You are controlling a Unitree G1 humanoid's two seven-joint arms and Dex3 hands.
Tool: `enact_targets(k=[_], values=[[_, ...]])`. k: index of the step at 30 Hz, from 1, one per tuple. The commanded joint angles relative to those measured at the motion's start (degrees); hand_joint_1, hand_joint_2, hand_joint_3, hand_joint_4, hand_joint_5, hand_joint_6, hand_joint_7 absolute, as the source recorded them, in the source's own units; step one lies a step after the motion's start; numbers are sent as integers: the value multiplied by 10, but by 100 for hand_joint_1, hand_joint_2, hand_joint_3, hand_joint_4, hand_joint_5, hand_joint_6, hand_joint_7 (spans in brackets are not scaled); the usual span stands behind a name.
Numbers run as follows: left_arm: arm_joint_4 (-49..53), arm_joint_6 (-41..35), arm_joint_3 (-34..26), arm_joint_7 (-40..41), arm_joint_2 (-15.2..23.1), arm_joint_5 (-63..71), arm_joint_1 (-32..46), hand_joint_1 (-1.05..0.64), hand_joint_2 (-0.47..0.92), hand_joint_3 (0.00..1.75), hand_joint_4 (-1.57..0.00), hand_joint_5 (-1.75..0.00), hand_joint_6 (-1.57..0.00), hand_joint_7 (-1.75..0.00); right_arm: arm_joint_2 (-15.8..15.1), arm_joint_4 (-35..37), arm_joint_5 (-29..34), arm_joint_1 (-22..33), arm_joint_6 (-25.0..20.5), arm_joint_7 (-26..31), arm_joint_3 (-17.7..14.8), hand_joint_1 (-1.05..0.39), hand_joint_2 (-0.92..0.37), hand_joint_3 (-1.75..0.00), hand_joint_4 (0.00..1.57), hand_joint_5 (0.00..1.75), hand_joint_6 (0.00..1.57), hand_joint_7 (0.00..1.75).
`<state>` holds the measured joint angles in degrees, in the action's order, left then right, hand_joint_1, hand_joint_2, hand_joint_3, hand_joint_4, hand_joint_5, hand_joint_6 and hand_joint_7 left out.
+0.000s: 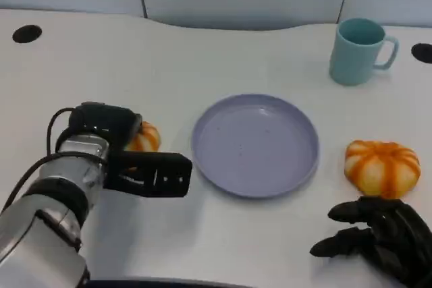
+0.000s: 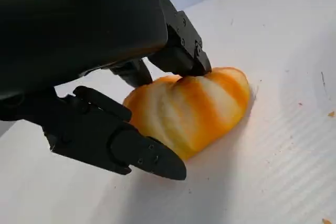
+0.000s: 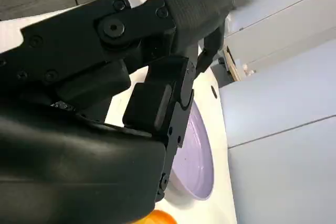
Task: Grasp the bread from the table and place it into the plate.
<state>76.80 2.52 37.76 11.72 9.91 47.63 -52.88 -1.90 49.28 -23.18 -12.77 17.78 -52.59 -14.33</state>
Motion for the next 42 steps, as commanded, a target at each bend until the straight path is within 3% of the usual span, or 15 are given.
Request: enact_targets(k=[1,4,11,13,15,16,21,26,33,37,42], values=[[11,10,15,19,14,12,21,-24,83,0,-62,-171,-78,-46,-10,12,5,20,-12,10,-1,-63,-92,-13,148,1,136,1],[10,20,14,27,17,7,22,-26,82,0,-73,-174,-85,-61,-9,10,5,21,-13,11,-1,-61,-92,-15,148,1,136,0],[9,26,-17,50,17,-27,32,-24,83,0,-65,-163,-88,-67,-6,11,3,21,-9,6,-1,-60,-92,-15,149,1,136,0],[7,28,-29,61,17,-37,34,-23,85,0,-64,-163,-79,-88,-6,2,4,25,-12,5,1,-59,-92,-16,147,1,135,0],[4,35,-42,68,18,-49,33,-20,89,1,-64,-171,-61,-132,-5,-4,5,27,-13,8,4,-59,-92,-17,147,1,136,1],[2,37,-50,68,19,-57,31,-19,90,1,-64,-173,-57,-145,-5,0,5,26,-12,7,3,-59,-92,-17,147,1,136,1],[-6,49,-95,49,24,-100,17,-15,92,10,-64,-175,-45,-171,-4,2,1,23,-20,9,2,-60,-92,-14,148,1,137,1],[-7,53,-99,46,26,-104,16,-14,91,11,-66,-175,-44,-175,-3,-1,0,24,-24,11,2,-60,-92,-13,149,1,137,1],[-53,140,-136,69,50,-132,-8,-8,90,8,-76,-175,-57,-175,-4,10,13,15,-17,22,12,-61,-92,-14,149,1,137,1],[-66,154,-140,71,44,-129,-19,-5,90,7,-73,-175,-53,-175,-3,14,15,14,-6,14,17,-61,-92,-17,148,1,136,0],[-83,181,-135,85,35,-120,-23,0,90,8,-78,-175,-63,-175,1,24,8,10,-7,7,14,-61,-92,-15,149,2,137,1]])
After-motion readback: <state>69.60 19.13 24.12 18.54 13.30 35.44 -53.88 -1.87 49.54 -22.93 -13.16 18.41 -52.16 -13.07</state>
